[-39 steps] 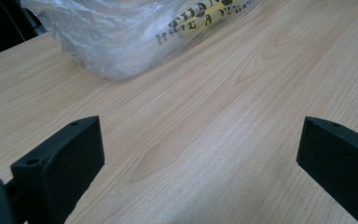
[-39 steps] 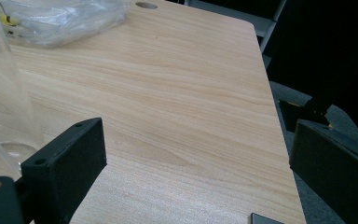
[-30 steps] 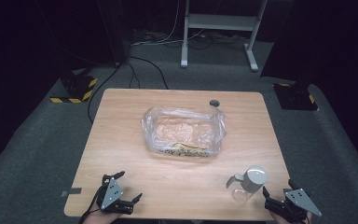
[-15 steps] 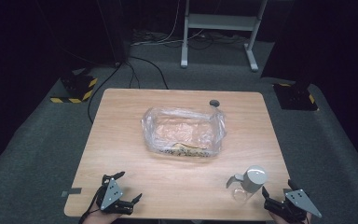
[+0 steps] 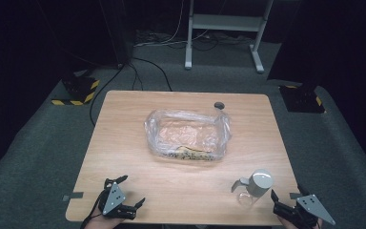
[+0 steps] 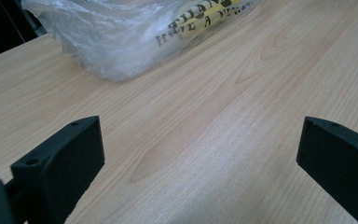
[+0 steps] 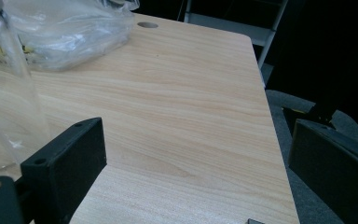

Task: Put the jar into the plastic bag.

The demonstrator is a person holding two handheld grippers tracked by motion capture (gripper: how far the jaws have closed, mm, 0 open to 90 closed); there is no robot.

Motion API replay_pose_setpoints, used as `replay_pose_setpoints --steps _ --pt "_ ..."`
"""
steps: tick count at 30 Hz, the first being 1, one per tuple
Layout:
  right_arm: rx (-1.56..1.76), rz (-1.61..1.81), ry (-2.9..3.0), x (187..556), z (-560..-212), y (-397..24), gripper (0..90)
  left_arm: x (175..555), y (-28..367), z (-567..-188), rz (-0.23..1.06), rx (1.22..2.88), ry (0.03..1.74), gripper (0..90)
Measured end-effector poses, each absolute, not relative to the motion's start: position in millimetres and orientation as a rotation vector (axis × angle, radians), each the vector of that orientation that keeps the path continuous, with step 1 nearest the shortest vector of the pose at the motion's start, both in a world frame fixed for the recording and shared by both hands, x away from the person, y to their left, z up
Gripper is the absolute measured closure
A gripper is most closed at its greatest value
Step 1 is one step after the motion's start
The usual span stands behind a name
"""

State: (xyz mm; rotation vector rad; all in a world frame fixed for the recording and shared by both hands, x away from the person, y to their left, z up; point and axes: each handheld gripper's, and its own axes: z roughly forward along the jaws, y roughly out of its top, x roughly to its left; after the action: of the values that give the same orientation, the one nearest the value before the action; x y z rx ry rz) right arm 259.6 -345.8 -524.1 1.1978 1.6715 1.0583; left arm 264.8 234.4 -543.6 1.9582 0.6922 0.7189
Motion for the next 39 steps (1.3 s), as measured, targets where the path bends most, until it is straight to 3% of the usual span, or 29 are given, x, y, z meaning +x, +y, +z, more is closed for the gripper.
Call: replay_pose_setpoints --steps 39 --pt "1.163 1.200 1.623 237 -479 -340 0.0 265 233 -544 0.719 1.970 0.685 1.2"
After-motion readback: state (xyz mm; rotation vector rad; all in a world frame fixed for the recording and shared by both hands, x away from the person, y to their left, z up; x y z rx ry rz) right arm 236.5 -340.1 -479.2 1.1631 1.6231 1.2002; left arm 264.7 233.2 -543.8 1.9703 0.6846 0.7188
